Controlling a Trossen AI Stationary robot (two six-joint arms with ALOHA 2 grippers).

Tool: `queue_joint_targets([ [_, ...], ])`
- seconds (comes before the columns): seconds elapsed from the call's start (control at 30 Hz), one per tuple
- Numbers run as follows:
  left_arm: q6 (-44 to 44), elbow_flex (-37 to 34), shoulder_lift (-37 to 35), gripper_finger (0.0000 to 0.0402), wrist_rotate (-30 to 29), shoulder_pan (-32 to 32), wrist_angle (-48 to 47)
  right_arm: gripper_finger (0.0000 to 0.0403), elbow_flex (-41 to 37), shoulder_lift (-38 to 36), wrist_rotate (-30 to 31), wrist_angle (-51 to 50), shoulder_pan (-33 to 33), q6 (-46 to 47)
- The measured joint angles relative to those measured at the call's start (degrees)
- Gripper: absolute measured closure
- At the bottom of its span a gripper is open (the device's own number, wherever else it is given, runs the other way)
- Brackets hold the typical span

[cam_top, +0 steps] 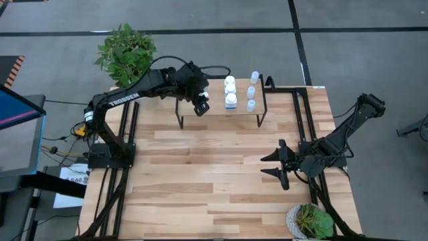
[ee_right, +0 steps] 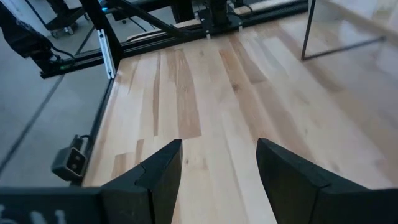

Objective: Pick and place medicine bottles onto shelf by color
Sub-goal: Return to Home Position

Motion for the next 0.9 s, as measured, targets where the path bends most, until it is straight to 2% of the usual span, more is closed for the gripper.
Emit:
queue_joint_targets([
  [0.1, 1.4, 0.0, 0.1, 0.0223, 0.0, -1.6, -4.3, 0.0175, 0.0, 0.0, 0.0, 0.3, -0.9, -4.4],
  [0.37, 2.2, -0.6, -0.1, 0.0223, -0.5, -6.2, -19.3, 0.0175, 0.0, -0.8, -0.1, 1.3, -2.6, -4.1],
  [0.47, 2.5, -0.6, -0.9, 0.0223, -1.0, -8.1, -23.0, 0.0175, 0.0, -2.7, -2.3, 1.5, -2.5, -5.0],
  [0.73, 2.2, -0.6, -6.6, 0.0223, -1.3, -13.5, -23.6, 0.0175, 0.0, -11.5, -3.0, 1.6, -2.4, -11.1],
  [0.9, 0.9, -0.6, -10.8, 0.0223, -1.3, -17.2, -23.8, 0.0175, 0.0, -14.4, -3.0, 1.4, -2.4, -14.5],
])
